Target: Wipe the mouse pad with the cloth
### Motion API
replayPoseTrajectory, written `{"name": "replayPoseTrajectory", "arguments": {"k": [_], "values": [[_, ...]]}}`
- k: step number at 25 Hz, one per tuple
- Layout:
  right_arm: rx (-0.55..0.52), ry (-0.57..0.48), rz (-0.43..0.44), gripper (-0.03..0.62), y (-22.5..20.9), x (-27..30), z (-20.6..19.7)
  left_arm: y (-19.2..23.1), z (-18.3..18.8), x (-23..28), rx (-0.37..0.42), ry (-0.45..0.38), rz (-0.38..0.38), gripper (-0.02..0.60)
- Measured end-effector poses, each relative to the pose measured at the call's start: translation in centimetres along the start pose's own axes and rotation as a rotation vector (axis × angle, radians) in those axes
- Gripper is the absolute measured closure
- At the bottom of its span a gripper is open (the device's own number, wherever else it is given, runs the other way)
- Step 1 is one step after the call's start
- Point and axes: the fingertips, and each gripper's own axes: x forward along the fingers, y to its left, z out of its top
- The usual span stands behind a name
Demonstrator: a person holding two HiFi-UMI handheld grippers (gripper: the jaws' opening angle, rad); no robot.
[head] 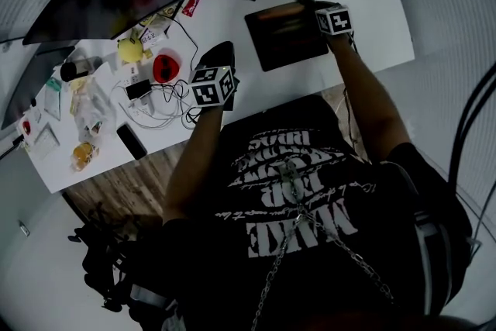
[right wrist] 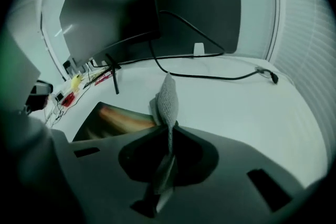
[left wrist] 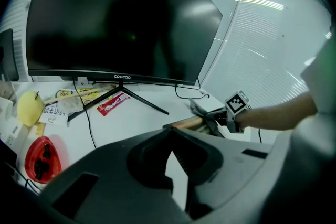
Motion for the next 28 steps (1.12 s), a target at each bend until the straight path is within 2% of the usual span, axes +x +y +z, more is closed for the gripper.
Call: {"name": "replayPoseTrajectory", "arguments": {"k": [2, 4, 7, 10, 14, 16, 18, 22, 24, 26, 28], "values": [[0.04, 0.002, 0.011, 0.576, 0.2, -0.2, 0.0, -0.1, 0.0, -0.1, 0.0, 0.002, 0.002, 0.575], [0.04, -0.006, 0.042, 0.576, 2.5, -0.9, 0.4, -0.3, -0.1, -0.2, 0.002, 0.002, 0.007, 0.575], [-0.031, -0.046, 0.216, 0.576, 10.8, -1.9, 1.5, -0.6, -0.2, -0.2, 0.013, -0.001, 0.012, 0.575], [-0.062, -0.003, 0.355, 0.576, 18.5, -1.0, 0.1, -1.0, -0.4, -0.3, 0.031, 0.003, 0.015, 0.575], [-0.1, 0.084, 0.385, 0.576, 22.3, 1.2, -2.9, -1.4, -0.7, -0.3, 0.035, 0.028, -0.005, 0.575], [-0.1, 0.078, 0.372, 0.576, 21.8, 1.3, -3.6, -1.5, -1.2, -0.6, 0.022, 0.041, -0.018, 0.575], [-0.12, 0.076, 0.323, 0.576, 19.5, 0.9, -4.1, -1.3, -1.0, -1.1, 0.014, 0.034, -0.018, 0.575], [-0.059, 0.074, 0.137, 0.576, 9.9, -1.4, -5.4, -0.5, -0.6, -1.6, 0.002, 0.018, -0.001, 0.575], [-0.087, 0.085, 0.042, 0.576, 5.1, -2.7, -6.6, -0.3, -1.3, -1.3, -0.002, 0.033, 0.006, 0.575], [-0.099, 0.103, 0.0, 0.576, 2.7, -3.3, -7.1, -0.3, -1.8, -1.1, -0.008, 0.041, 0.009, 0.575], [-0.093, 0.118, -0.005, 0.576, 2.4, -3.4, -6.7, -0.6, -2.2, -0.7, -0.006, 0.061, 0.001, 0.575]]}}
